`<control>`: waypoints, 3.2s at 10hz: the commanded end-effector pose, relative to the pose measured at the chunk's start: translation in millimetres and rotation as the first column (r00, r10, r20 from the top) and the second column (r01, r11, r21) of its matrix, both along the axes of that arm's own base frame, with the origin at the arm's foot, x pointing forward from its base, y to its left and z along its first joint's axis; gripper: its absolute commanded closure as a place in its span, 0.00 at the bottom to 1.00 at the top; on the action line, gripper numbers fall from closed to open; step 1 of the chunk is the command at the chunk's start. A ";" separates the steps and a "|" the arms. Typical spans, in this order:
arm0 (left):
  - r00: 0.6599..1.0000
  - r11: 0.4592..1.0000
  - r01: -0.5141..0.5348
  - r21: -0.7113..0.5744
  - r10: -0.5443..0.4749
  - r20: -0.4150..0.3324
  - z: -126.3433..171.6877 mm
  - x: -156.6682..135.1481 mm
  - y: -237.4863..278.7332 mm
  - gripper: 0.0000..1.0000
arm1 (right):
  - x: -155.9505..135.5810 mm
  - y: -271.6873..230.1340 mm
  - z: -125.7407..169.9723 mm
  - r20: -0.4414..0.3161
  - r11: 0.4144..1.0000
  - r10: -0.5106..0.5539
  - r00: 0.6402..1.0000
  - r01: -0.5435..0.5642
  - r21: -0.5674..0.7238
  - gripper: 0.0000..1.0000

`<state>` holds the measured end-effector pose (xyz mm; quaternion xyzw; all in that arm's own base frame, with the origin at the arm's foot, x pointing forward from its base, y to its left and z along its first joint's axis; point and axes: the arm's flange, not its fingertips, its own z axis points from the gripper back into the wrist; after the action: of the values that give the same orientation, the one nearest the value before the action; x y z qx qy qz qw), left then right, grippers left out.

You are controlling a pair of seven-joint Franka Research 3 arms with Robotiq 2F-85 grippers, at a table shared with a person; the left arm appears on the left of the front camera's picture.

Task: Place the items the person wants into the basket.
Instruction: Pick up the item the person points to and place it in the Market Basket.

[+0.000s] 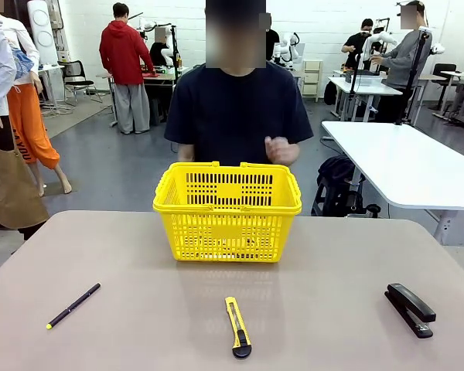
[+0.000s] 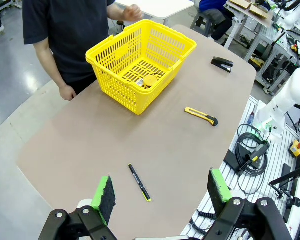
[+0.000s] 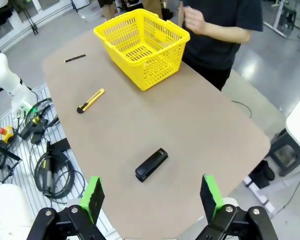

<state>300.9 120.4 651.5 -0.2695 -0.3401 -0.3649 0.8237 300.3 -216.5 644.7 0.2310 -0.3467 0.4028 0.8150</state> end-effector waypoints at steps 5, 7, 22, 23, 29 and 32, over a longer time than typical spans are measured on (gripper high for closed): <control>1.000 1.000 0.009 -0.007 -0.009 0.002 0.0 -0.4 -0.7 0.04 | 1.0 -1.8 0.6 0.005 1.000 0.005 1.000 -0.005 0.006 0.00; 1.000 1.000 0.009 -0.007 -0.009 0.002 0.0 -0.4 -0.7 0.04 | 1.0 -1.8 0.6 0.005 1.000 0.005 1.000 -0.005 0.006 0.00; 0.961 0.916 0.276 0.292 -0.271 -0.061 25.3 -16.3 -139.6 0.04 | 1.0 -1.8 0.6 0.005 1.000 0.005 1.000 -0.005 0.006 0.00; 0.941 0.867 0.339 0.366 -0.314 -0.127 23.4 -13.8 -185.9 0.04 | 1.0 -1.8 0.6 0.005 1.000 0.005 1.000 -0.005 0.006 0.00; 0.946 0.825 0.172 0.538 0.015 -0.324 -51.3 -44.4 -406.1 0.04 | 1.0 -1.8 0.6 0.005 1.000 0.005 1.000 -0.005 0.006 0.00; 0.934 0.682 -0.154 0.715 0.336 -0.119 -114.2 -49.6 -457.1 0.04 | 1.0 -1.8 0.6 0.005 1.000 0.005 1.000 -0.005 0.006 0.00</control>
<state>244.0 -328.4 555.0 0.0048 -0.1244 -0.3749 0.9187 300.7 -216.7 645.2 0.2301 -0.3457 0.4024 0.8159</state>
